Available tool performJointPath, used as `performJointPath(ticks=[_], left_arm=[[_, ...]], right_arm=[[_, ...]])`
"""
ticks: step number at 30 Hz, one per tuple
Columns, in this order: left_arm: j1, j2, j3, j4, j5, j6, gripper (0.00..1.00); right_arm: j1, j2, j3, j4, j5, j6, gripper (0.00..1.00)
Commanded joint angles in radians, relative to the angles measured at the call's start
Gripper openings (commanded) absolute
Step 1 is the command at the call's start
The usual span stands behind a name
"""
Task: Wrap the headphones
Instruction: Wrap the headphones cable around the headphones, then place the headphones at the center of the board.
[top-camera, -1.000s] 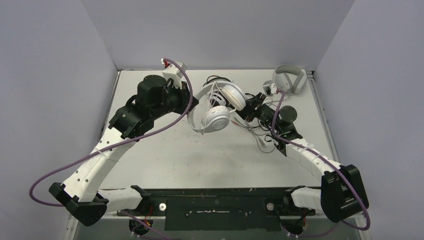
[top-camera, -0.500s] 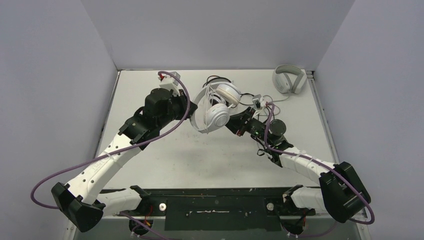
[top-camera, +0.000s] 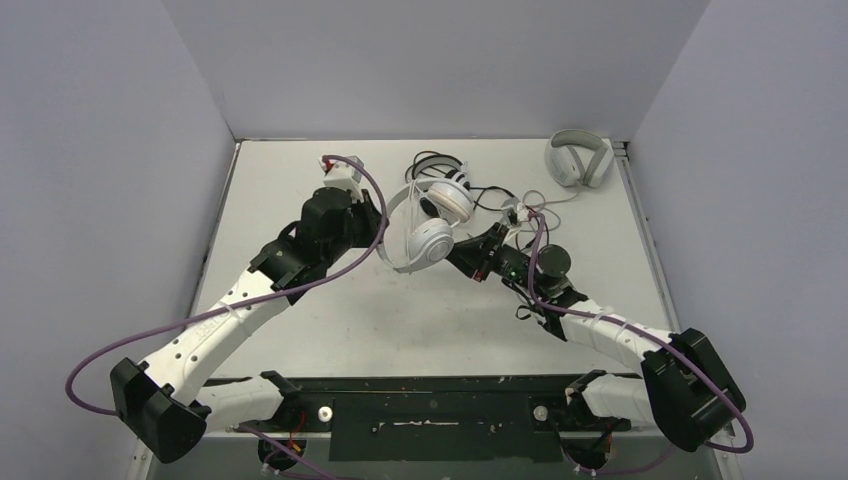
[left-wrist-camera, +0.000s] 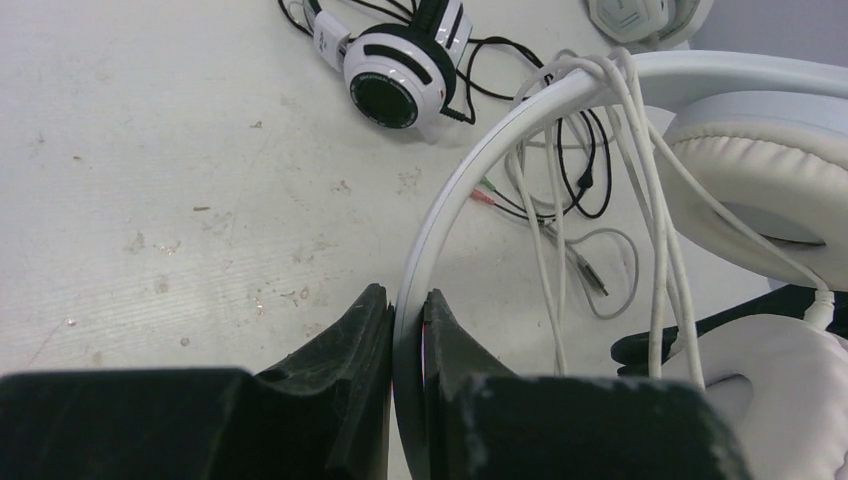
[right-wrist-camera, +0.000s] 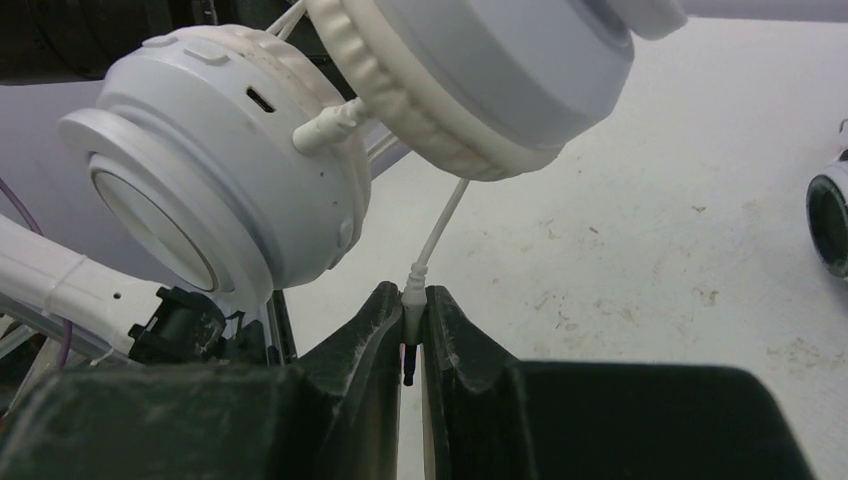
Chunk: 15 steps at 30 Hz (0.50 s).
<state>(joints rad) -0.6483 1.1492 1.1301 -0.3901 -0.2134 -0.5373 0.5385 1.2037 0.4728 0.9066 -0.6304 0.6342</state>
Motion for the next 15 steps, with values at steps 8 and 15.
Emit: performJointPath(ticks=[8,15], left_arm=[[0.009,-0.025,-0.139,0.265,-0.055,0.089,0.00],[0.007,-0.087,-0.229,0.286,-0.151,0.215,0.00]], right_arm=[[0.034,-0.062,-0.063,-0.117,0.063,-0.057,0.25],[0.025,-0.189,-0.088,-0.339,0.177,-0.113,0.54]])
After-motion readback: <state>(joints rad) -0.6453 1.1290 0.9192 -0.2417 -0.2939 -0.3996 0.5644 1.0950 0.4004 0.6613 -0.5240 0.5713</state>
